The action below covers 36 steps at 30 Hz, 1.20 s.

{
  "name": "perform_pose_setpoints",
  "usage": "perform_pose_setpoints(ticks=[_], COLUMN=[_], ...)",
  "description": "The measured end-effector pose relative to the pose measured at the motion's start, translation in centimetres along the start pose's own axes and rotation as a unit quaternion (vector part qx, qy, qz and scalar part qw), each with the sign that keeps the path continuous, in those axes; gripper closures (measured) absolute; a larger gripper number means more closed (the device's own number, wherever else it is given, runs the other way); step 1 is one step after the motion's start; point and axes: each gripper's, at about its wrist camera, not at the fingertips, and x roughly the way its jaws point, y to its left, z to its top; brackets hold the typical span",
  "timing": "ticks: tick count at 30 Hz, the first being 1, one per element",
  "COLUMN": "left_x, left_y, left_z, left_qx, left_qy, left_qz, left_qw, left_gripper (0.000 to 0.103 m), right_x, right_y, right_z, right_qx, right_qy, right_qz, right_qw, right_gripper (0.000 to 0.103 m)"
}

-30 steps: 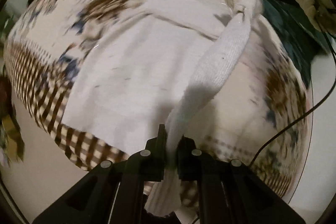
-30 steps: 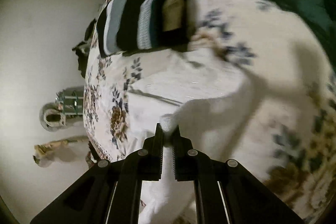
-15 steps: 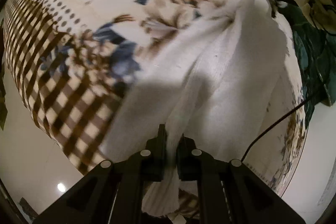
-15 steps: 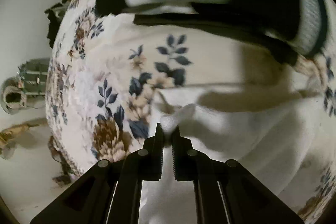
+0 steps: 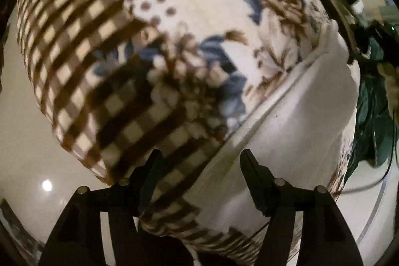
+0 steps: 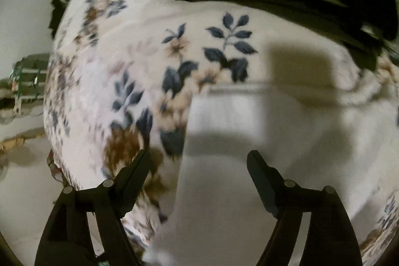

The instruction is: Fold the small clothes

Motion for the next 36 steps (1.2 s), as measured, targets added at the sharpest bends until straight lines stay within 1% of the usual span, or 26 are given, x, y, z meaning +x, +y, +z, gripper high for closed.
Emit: perform_pose_setpoints(ticks=[1, 3, 4, 5, 6, 7, 8, 10, 12, 14, 17, 18, 19, 21, 22, 24, 26, 27, 28, 29, 30, 31, 32, 33, 34, 36], left_x=[-0.1, 1.0, 1.9, 3.2, 4.4, 5.2, 5.2, 3.7, 1.8, 0.2, -0.6, -0.5, -0.2, 1.6, 2.8, 5.7, 9.0, 10.1, 11.3, 11.8, 12.1, 11.8, 11.5, 11.4, 11.9, 13.4], left_y=[-1.0, -3.2, -4.0, -4.6, -4.6, -3.9, -3.2, -2.3, -3.0, -5.3, -10.2, -12.9, -14.5, -18.8, -20.7, -24.4, -26.5, -26.9, -27.5, -27.9, -28.5, -29.1, -29.7, -30.1, -30.6, -30.9], left_z=[-0.1, -0.1, -0.1, -0.2, 0.0, 0.2, 0.6, 1.6, 2.8, 5.1, 9.6, 12.1, 13.7, 17.9, 18.9, 22.3, 23.9, 24.1, 24.4, 24.5, 24.6, 24.7, 24.9, 25.3, 26.0, 27.0], left_qx=[0.026, 0.076, 0.092, 0.108, 0.118, 0.114, 0.098, 0.070, 0.075, 0.084, 0.124, 0.143, 0.155, 0.184, 0.193, 0.212, 0.224, 0.229, 0.235, 0.243, 0.257, 0.273, 0.287, 0.292, 0.289, 0.284], left_qy=[0.004, 0.026, 0.042, 0.061, 0.075, 0.080, 0.084, 0.079, 0.067, 0.056, 0.032, 0.014, 0.001, -0.016, -0.017, -0.014, 0.001, 0.008, 0.015, 0.017, 0.014, 0.008, 0.001, -0.002, 0.004, 0.032], left_qz=[-0.003, 0.008, 0.019, 0.042, 0.060, 0.068, 0.068, 0.053, 0.053, 0.019, -0.013, -0.021, -0.027, -0.053, -0.063, -0.077, -0.074, -0.079, -0.088, -0.088, -0.081, -0.080, -0.082, -0.082, -0.083, -0.073], left_qw=[0.9996, 0.9967, 0.9947, 0.9913, 0.9883, 0.9879, 0.9893, 0.9930, 0.9935, 0.9947, 0.9917, 0.9895, 0.9875, 0.9814, 0.9790, 0.9742, 0.9718, 0.9702, 0.9678, 0.9658, 0.9629, 0.9587, 0.9544, 0.9530, 0.9536, 0.9554], left_gripper=[0.041, 0.041, 0.041, 0.041, 0.041, 0.040, 0.040, 0.040, 0.041, 0.041, 0.041, 0.041, 0.041, 0.041, 0.041, 0.041, 0.043, 0.043, 0.079, 0.095, 0.095, 0.095, 0.095, 0.095, 0.095, 0.094], right_x=[-0.7, -2.3, -2.9, -3.4, -3.8, -3.9, -4.2, -4.4, -5.1, -5.8, -6.6, -6.8, -6.9, -7.1, -7.1, -7.0, -6.4, -5.8, -5.4, -4.6, -4.0, -3.5, -3.2, -3.3, -3.7, -4.1], right_y=[-0.1, -1.1, -1.8, -2.7, -4.0, -4.8, -6.5, -9.2, -12.8, -15.7, -19.1, -20.0, -20.7, -22.0, -22.6, -23.4, -23.5, -23.9, -23.9, -24.1, -24.0, -23.8, -23.5, -23.3, -23.3, -23.5], right_z=[-1.4, -5.0, -6.9, -8.2, -10.3, -11.5, -13.2, -15.4, -17.3, -18.2, -18.2, -18.0, -17.6, -16.3, -15.4, -13.3, -11.1, -9.9, -8.9, -8.1, -7.6, -7.3, -7.1, -7.0, -7.1, -7.2], right_qx=[-0.005, -0.002, 0.005, 0.011, 0.024, 0.032, 0.053, 0.088, 0.136, 0.170, 0.209, 0.222, 0.231, 0.245, 0.250, 0.254, 0.255, 0.255, 0.255, 0.253, 0.253, 0.250, 0.243, 0.242, 0.243, 0.245], right_qy=[-0.004, -0.013, -0.015, -0.016, -0.019, -0.020, -0.021, -0.018, -0.023, -0.041, -0.073, -0.083, -0.090, -0.110, -0.118, -0.138, -0.150, -0.154, -0.156, -0.158, -0.159, -0.160, -0.163, -0.171, -0.187, -0.198], right_qz=[0.000, 0.001, -0.002, -0.003, -0.011, -0.018, -0.026, -0.026, -0.025, -0.018, 0.007, 0.017, 0.025, 0.039, 0.041, 0.053, 0.052, 0.052, 0.057, 0.075, 0.086, 0.091, 0.089, 0.068, 0.058, 0.030], right_qw=[1.000, 1.000, 1.000, 1.000, 0.999, 0.999, 0.998, 0.996, 0.990, 0.984, 0.975, 0.971, 0.968, 0.962, 0.960, 0.956, 0.954, 0.953, 0.953, 0.951, 0.951, 0.951, 0.952, 0.953, 0.950, 0.948], right_gripper=[0.022, 0.022, 0.022, 0.022, 0.022, 0.022, 0.022, 0.022, 0.022, 0.022, 0.022, 0.022, 0.022, 0.022, 0.022, 0.022, 0.022, 0.022, 0.022, 0.023, 0.034, 0.050, 0.096, 0.094, 0.094, 0.095])
